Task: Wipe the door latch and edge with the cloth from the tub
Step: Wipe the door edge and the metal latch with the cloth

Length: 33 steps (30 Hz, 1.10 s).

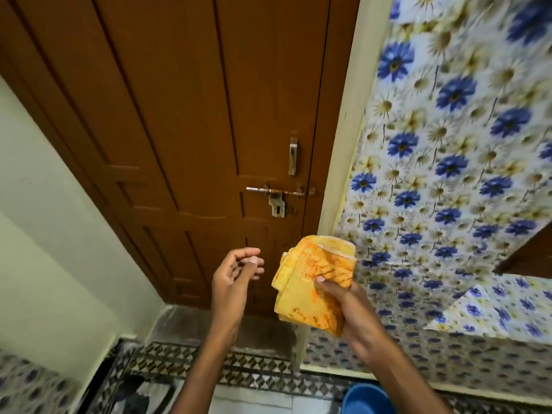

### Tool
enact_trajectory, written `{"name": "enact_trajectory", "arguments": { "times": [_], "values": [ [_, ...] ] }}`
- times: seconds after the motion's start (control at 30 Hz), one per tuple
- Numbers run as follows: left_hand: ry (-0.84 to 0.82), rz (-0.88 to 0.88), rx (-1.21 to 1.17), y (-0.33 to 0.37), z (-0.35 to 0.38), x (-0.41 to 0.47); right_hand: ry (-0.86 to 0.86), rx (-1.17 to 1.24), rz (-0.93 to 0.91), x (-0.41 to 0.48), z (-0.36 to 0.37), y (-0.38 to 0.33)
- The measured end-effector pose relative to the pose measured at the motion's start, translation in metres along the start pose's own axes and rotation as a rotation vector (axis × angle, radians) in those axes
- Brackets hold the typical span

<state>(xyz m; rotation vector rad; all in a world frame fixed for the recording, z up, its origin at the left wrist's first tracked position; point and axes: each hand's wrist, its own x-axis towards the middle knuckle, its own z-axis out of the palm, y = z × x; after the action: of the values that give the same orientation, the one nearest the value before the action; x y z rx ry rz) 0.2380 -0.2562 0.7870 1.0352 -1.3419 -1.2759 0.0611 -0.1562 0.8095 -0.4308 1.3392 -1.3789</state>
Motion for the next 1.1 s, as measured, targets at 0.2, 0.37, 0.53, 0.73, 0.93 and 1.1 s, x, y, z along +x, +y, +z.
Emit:
{"name": "enact_trajectory", "arguments": {
  "times": [0.2,0.37,0.53,0.73,0.93,1.1],
  "values": [
    [-0.003,0.029,0.058,0.008,0.017,0.066,0.002,0.066,-0.034,0.045,0.028,-0.012],
    [0.013,0.070,0.148,0.008,0.021,0.119,0.056,0.103,-0.062,0.088,0.051,-0.024],
    [0.065,0.207,0.318,0.022,0.023,0.181,0.199,0.005,-0.235,0.132,0.080,-0.056],
    [0.046,0.599,0.756,0.033,0.035,0.283,0.572,-0.335,-0.604,0.222,0.113,-0.113],
    [0.020,1.081,1.175,0.039,0.038,0.383,0.701,-1.014,-0.869,0.290,0.135,-0.098],
    [0.061,1.314,1.236,0.021,0.029,0.433,0.752,-0.894,-0.880,0.316,0.124,-0.037]
  ]
}}
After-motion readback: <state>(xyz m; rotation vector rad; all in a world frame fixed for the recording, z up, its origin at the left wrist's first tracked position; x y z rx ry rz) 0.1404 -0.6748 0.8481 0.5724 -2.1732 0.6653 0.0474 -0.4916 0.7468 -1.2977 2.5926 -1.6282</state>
